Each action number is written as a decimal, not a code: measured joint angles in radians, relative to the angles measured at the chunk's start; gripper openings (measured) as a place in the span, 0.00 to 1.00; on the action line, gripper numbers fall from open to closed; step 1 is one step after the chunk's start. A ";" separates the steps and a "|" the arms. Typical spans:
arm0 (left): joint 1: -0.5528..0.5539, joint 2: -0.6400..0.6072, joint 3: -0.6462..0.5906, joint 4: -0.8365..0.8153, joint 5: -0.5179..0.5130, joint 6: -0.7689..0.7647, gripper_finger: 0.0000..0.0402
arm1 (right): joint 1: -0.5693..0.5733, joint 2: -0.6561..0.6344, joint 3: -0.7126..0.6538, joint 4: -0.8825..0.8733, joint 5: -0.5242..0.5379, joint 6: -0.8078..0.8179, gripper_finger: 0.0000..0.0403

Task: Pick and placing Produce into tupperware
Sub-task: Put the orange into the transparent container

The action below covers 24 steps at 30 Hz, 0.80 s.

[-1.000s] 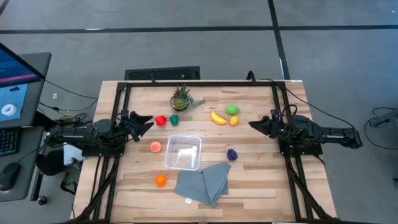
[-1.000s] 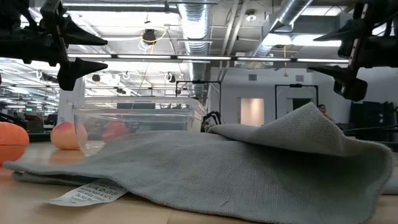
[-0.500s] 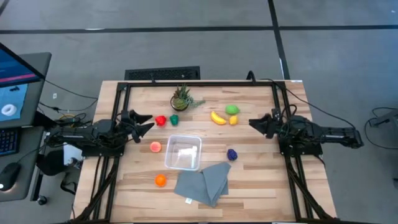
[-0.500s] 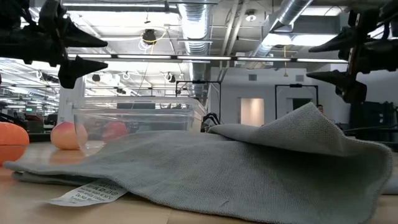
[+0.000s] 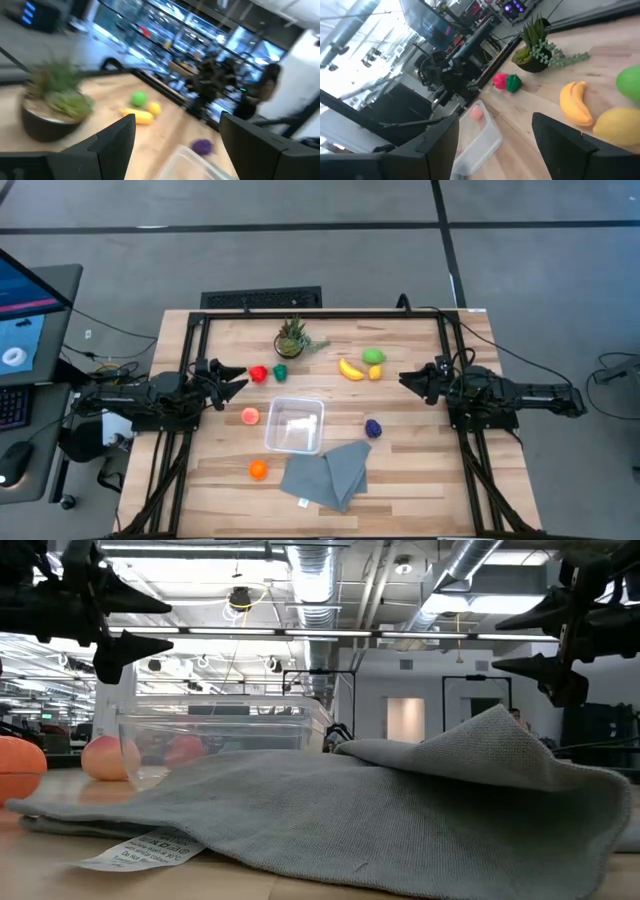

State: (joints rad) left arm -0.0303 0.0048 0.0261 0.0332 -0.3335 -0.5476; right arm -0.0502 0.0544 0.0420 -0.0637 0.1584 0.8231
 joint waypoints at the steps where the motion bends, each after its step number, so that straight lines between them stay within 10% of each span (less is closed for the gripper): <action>1: 0.000 0.000 0.000 -0.001 0.016 -0.011 0.68 | 0.000 0.000 0.000 0.000 -0.001 0.014 0.68; 12: 0.000 0.000 -0.001 0.009 0.068 -0.060 0.68 | 0.008 0.111 0.000 0.360 0.001 -0.149 0.68; 24: -0.005 0.012 0.020 -0.043 0.369 -0.239 0.68 | 0.129 0.482 0.089 0.580 -0.030 -0.150 0.68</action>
State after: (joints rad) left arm -0.0348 0.0165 0.0465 -0.0096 0.0355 -0.7864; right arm 0.0784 0.5368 0.1314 0.5164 0.1287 0.6728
